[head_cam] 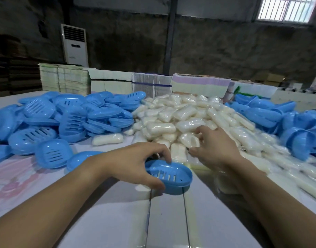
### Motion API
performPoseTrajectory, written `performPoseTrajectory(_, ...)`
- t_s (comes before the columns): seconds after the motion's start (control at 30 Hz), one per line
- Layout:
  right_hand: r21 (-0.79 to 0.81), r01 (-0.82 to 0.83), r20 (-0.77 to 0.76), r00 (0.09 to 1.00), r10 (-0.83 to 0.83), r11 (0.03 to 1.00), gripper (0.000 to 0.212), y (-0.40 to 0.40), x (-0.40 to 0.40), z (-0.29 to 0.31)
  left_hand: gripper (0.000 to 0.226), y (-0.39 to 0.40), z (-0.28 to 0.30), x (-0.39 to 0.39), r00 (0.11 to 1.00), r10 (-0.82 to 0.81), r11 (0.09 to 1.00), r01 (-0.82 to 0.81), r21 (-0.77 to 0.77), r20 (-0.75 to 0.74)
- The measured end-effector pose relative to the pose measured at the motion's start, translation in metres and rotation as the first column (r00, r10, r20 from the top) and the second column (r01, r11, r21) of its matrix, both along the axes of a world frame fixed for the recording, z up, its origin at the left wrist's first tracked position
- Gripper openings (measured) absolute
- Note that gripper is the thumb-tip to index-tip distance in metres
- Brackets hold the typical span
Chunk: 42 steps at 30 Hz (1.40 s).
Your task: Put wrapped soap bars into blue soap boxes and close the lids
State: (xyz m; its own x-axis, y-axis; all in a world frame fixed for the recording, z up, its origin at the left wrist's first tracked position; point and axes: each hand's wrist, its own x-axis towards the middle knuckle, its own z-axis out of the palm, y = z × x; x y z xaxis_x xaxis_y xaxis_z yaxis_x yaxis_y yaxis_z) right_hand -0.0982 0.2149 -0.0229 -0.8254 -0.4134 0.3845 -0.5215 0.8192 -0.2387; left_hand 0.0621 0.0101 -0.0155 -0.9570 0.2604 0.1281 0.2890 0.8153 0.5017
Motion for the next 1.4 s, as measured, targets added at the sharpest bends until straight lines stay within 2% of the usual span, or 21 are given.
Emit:
performPoseTrajectory(0.07,0.016,0.011,-0.018,1.0,-0.011,1.0,0.059,-0.003,0.0,-0.002,0.051,0.0,0.0,-0.001,1.0,0.006,0.998,-0.007,0.061,0.014)
performPoseTrajectory(0.17,0.029,0.004,-0.041,0.999,-0.003,1.0,0.05,-0.005,0.001,-0.002,0.059,0.001,-0.003,-0.002,0.998,0.056,0.996,-0.055,0.064,-0.01)
performPoseTrajectory(0.37,0.068,-0.096,0.08,0.993,0.09,0.993,0.056,-0.001,0.005,-0.001,0.073,-0.005,-0.003,-0.003,0.992,0.108,0.989,-0.113,0.091,0.062)
performPoseTrajectory(0.5,-0.025,-0.105,0.171,0.979,0.107,0.994,0.054,0.002,0.008,0.005,0.072,-0.015,-0.001,0.0,0.991,0.065,0.988,-0.081,0.129,0.117)
performPoseTrajectory(0.6,-0.167,-0.126,0.241,0.957,0.164,0.978,0.049,0.005,0.012,0.013,0.071,-0.016,-0.002,-0.001,0.991,0.078,0.983,-0.095,0.158,0.113)
performPoseTrajectory(0.73,-0.385,-0.231,0.343,0.863,0.371,0.893,0.041,0.003,0.027,0.026,0.079,-0.015,-0.003,-0.003,0.988,0.085,0.971,-0.11,0.213,0.127)
performPoseTrajectory(0.8,-0.325,-0.349,0.331,0.828,0.452,0.879,0.043,0.0,0.04,0.03,0.083,-0.014,-0.003,-0.004,0.988,0.084,0.965,-0.112,0.236,0.125)
performPoseTrajectory(0.87,-0.123,-0.458,0.299,0.829,0.473,0.88,0.047,-0.006,0.051,0.029,0.083,-0.014,-0.004,-0.005,0.989,0.092,0.963,-0.117,0.242,0.112)
performPoseTrajectory(0.93,-0.035,-0.515,0.287,0.816,0.503,0.856,0.046,-0.012,0.06,0.025,0.079,-0.014,-0.004,-0.006,0.99,0.098,0.971,-0.117,0.208,0.097)
performPoseTrajectory(1.03,-0.112,-0.577,0.251,0.771,0.585,0.809,0.04,-0.018,0.063,0.02,0.068,-0.016,-0.002,-0.005,0.992,0.11,0.984,-0.119,0.135,0.068)
performPoseTrajectory(1.13,-0.22,-0.555,0.239,0.766,0.596,0.802,0.033,-0.007,0.054,0.028,0.061,-0.015,-0.001,-0.005,0.989,0.132,0.986,-0.137,0.092,0.059)
performPoseTrajectory(1.3,-0.064,-0.574,0.374,0.745,0.553,0.816,0.03,0.014,0.044,0.037,0.06,-0.016,0.0,-0.004,0.987,0.114,0.986,-0.126,0.112,0.111)
performPoseTrajectory(1.4,-0.052,-0.554,0.36,0.766,0.533,0.831,0.031,0.01,0.044,0.032,0.06,-0.025,0.005,-0.001,0.982,0.076,0.991,-0.094,0.098,0.17)
